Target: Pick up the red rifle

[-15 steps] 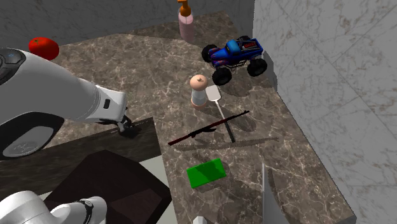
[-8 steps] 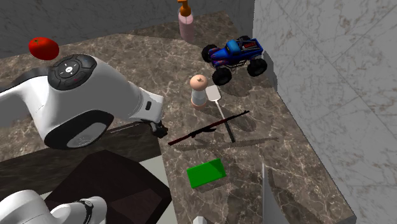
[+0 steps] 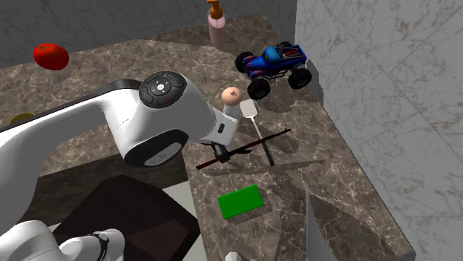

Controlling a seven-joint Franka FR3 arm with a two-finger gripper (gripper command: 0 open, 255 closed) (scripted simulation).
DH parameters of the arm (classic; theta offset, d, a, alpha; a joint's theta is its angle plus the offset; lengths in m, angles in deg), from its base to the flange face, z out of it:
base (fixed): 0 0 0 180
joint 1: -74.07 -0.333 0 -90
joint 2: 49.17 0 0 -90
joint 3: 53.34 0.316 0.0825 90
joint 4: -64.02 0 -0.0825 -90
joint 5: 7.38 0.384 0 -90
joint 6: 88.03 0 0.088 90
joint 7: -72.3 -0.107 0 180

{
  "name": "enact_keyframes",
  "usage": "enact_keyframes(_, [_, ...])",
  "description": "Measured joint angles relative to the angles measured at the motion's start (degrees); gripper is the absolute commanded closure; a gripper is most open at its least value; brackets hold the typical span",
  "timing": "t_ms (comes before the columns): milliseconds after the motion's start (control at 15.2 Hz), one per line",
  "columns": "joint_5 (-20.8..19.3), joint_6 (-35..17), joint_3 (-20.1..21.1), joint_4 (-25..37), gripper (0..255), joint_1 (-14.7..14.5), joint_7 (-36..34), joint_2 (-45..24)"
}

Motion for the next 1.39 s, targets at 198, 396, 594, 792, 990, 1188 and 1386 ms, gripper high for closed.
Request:
enact_keyframes(198, [0.43,-0.72,-1.2,4.44,0,1.17,-0.23,-5.09])
enact_keyframes(396, [0.98,-1.53,-2.07,7.84,0,2.13,-0.24,-9.25])
enact_keyframes(594, [1.02,-3.78,-2.1,6.29,0,2.16,-0.47,-9.96])
enact_keyframes(792, [1.14,-5.79,-2.09,4.98,0,2.19,-0.48,-10.65])
enact_keyframes(990, [1.13,-6.86,-2.07,4.02,255,2.16,-0.55,-10.76])
enact_keyframes(1188, [1.12,-6.98,-2.07,3.91,255,2.16,-0.57,-10.74])
enact_keyframes(1386, [1.12,-7.0,-2.08,3.9,255,2.16,-0.57,-10.74])
